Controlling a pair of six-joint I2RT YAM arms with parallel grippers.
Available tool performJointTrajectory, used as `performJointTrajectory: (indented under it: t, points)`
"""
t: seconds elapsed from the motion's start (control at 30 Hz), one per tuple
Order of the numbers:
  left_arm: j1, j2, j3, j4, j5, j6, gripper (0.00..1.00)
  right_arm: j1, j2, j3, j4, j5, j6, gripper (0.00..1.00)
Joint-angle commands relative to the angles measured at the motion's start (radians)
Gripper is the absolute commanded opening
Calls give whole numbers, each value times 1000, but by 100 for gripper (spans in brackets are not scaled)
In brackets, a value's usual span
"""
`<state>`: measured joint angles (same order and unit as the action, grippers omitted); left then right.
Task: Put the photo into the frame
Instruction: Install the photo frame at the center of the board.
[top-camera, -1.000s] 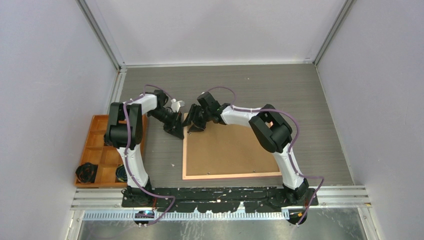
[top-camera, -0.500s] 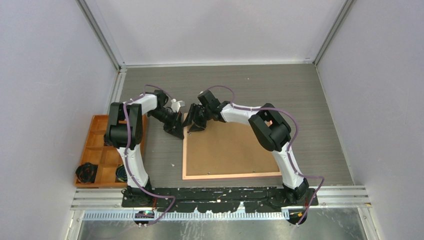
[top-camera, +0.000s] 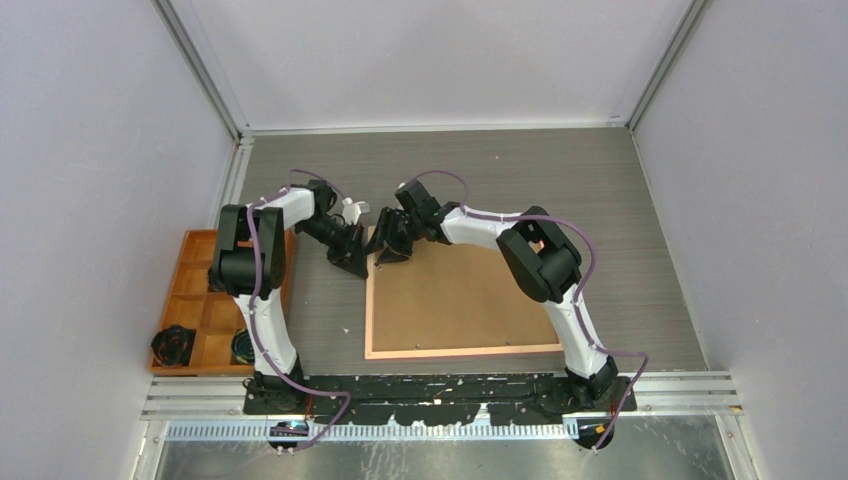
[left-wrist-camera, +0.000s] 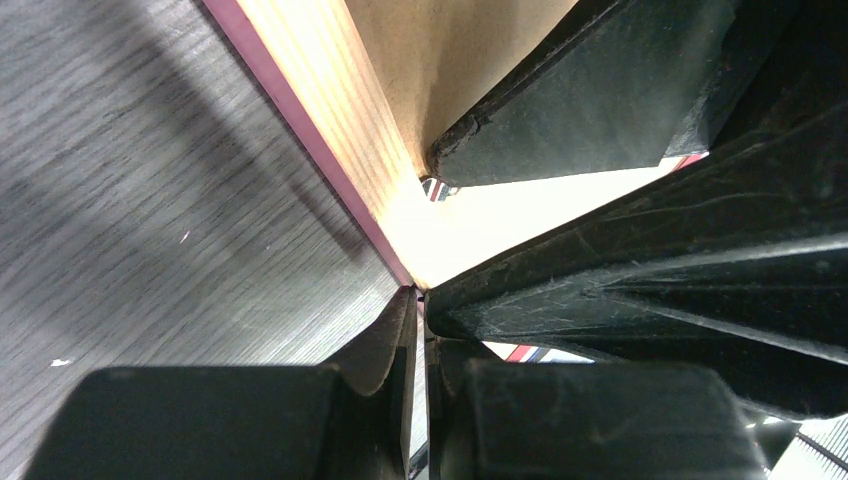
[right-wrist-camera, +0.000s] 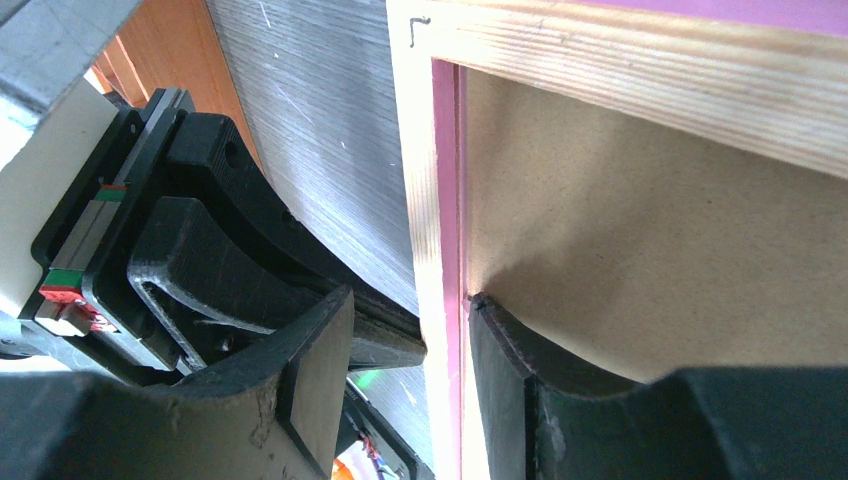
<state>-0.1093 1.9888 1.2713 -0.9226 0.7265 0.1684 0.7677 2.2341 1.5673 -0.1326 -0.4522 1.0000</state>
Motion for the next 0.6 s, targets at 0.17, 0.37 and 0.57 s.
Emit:
performJointTrajectory:
  t: [0.17, 0.37, 0.57]
  points:
    - [-6, -18, 7, 22, -64, 34, 7, 24, 30, 55, -76, -60, -38, 51]
    - [-6, -17, 13, 18, -62, 36, 7, 27, 44, 76, -112, -84, -55, 51]
    - [-6, -18, 12, 16, -62, 41, 7, 31, 55, 99, -160, -98, -85, 49]
